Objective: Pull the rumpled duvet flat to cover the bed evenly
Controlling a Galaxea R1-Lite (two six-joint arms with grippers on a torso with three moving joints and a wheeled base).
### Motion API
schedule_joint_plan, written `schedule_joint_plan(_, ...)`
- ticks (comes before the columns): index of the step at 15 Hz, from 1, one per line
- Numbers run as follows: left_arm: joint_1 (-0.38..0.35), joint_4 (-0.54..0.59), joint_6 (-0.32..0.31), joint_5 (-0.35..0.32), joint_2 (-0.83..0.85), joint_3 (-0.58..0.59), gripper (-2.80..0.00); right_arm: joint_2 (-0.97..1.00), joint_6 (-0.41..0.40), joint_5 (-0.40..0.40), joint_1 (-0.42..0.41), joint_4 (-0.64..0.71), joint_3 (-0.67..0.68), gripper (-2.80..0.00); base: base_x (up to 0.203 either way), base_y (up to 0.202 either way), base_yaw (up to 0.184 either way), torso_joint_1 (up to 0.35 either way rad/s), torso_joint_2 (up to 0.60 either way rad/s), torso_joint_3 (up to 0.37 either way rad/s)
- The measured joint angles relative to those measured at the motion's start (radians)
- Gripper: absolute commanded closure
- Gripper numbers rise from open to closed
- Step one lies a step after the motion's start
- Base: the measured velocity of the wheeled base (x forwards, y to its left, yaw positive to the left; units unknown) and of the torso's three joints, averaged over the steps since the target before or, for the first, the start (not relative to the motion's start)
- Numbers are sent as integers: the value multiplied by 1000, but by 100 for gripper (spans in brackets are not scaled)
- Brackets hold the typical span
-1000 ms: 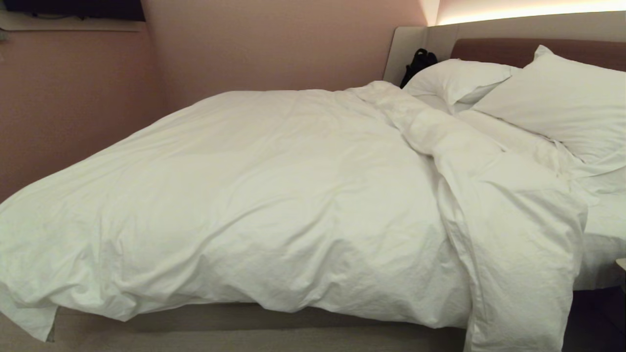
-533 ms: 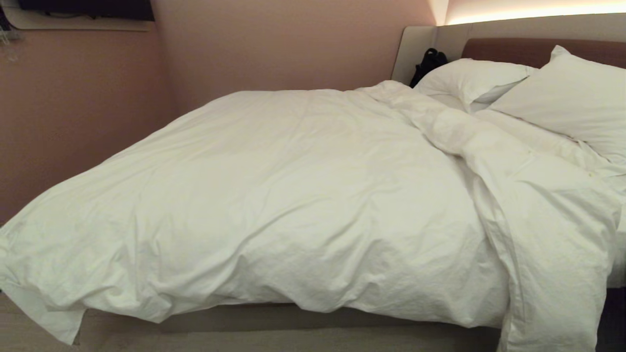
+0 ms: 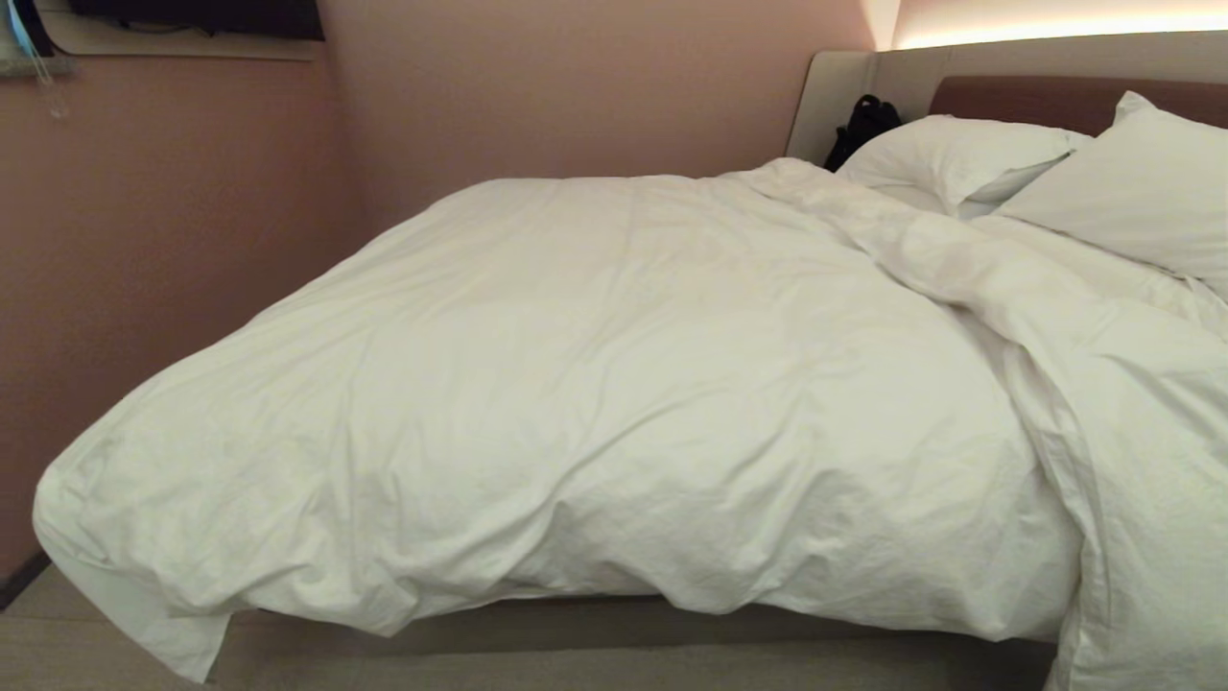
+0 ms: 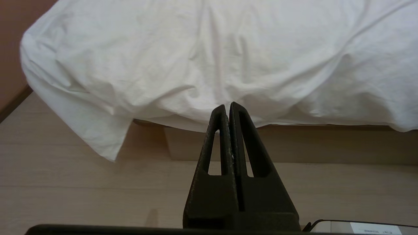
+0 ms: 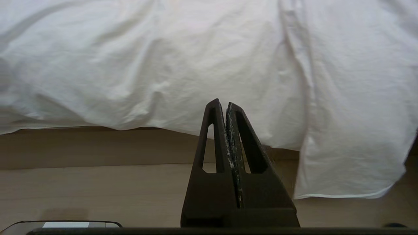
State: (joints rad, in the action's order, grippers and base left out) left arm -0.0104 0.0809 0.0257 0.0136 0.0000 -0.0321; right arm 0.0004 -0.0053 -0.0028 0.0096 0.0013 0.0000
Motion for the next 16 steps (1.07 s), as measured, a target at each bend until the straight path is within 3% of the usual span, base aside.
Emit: schedule_joint_plan(16,0,0,2,0,0,0,0,0,0,0,0,0,0,0,0,195,0,3,2,1)
